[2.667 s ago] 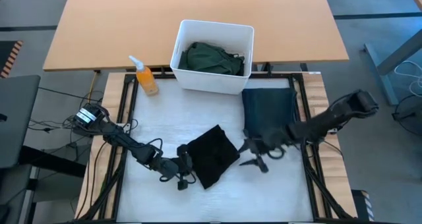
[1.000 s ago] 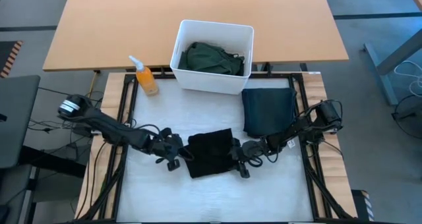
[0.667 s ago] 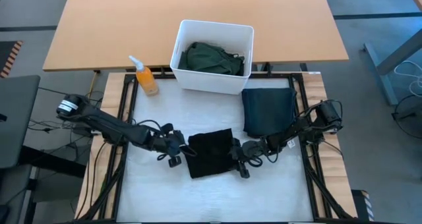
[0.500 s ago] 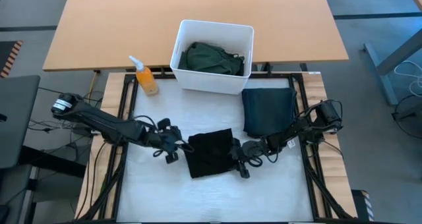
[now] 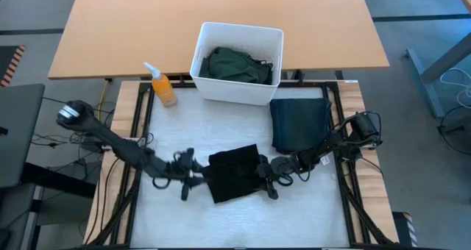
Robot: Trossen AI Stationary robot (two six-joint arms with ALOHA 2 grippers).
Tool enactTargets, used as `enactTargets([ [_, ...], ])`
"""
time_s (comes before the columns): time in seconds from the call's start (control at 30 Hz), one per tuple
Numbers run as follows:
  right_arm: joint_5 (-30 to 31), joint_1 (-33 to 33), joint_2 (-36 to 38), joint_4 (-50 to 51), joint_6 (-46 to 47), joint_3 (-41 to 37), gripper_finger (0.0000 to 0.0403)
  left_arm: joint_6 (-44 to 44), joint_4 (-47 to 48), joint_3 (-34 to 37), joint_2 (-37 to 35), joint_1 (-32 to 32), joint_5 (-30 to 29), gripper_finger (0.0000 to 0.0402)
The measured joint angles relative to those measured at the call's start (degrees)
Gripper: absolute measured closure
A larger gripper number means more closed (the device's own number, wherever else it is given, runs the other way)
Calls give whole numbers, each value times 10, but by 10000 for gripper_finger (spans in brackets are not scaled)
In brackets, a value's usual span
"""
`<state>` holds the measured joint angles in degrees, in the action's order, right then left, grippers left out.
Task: Fold laundry
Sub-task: Fold the black t-shirt
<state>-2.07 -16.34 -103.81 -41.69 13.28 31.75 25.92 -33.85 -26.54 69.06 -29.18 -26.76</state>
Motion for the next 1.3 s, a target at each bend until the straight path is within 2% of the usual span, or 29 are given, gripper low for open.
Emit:
enactTargets([
  [0.13,0,3,7,-6,0,0,148,32,-84,2,143,-17,-53,283],
  [0.23,-1,4,13,-2,0,0,148,33,-82,-31,218,3,-37,298],
  [0.3,0,3,14,-2,5,0,148,33,-39,-49,233,23,-36,307],
  [0.5,0,-12,17,4,33,1,148,90,184,-81,200,88,-67,329],
  [0.6,-3,-17,43,29,28,0,148,142,281,-83,196,112,-37,337],
  [0.67,-4,-17,77,59,9,-1,148,156,313,-83,197,120,-20,341],
  [0.87,7,3,197,106,-41,0,148,151,328,-83,187,120,-58,350],
  [1.0,9,24,244,104,-76,1,148,132,374,-95,148,120,-91,358],
  [1.13,8,59,227,114,-106,1,148,113,405,-122,81,105,-126,369],
  [1.2,-6,77,205,115,-106,1,148,82,363,-131,59,85,-128,375],
  [1.3,-24,93,165,118,-108,8,148,12,244,-132,61,46,-100,384],
])
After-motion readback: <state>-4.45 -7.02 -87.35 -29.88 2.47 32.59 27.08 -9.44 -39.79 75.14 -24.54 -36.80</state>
